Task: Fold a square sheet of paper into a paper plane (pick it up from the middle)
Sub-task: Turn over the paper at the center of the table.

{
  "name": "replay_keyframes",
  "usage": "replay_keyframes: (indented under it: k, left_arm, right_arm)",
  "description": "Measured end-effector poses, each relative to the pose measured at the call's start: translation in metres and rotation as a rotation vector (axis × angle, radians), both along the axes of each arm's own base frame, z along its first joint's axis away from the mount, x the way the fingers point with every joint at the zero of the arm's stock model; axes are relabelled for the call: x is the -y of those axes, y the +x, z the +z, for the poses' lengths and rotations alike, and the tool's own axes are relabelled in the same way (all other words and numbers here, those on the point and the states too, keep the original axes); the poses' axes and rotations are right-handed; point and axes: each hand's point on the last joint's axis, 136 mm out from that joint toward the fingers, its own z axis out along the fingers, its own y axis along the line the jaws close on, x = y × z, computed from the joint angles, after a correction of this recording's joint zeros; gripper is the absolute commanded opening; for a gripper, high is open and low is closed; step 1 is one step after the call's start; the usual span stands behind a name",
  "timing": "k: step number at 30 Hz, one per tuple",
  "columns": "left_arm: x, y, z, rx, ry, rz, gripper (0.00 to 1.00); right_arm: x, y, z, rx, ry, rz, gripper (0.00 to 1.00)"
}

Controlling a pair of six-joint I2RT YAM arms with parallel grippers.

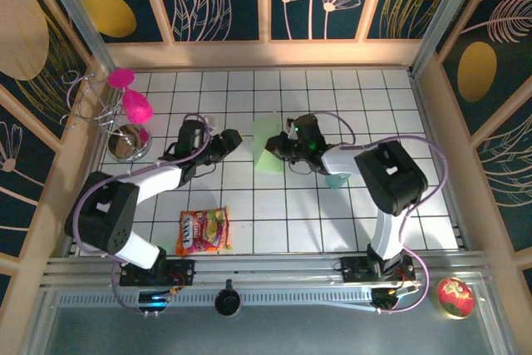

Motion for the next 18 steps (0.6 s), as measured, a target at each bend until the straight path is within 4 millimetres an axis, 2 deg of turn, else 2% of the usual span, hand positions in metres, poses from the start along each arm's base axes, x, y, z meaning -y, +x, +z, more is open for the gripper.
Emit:
replay_keyframes:
  k: [4, 7, 12, 18]
  left_arm:
    - [0.012, -0.001, 0.038, 0.069, -0.125, -0.046, 0.80]
    - [0.021, -0.005, 0.055, 0.100, -0.202, -0.090, 0.90]
    - [0.029, -0.013, 0.072, 0.138, -0.291, -0.148, 0.92]
    - [0.039, -0.019, 0.087, 0.173, -0.351, -0.213, 0.88]
  right_arm:
    - [0.001, 0.008, 0.056, 0.133, 0.111, 0.030, 0.02]
    - [0.003, 0.010, 0.082, 0.193, 0.176, 0.056, 0.02]
    - [0.000, 0.003, 0.104, 0.220, 0.256, 0.105, 0.03]
    - [-0.004, -0.009, 0.118, 0.211, 0.337, 0.159, 0.03]
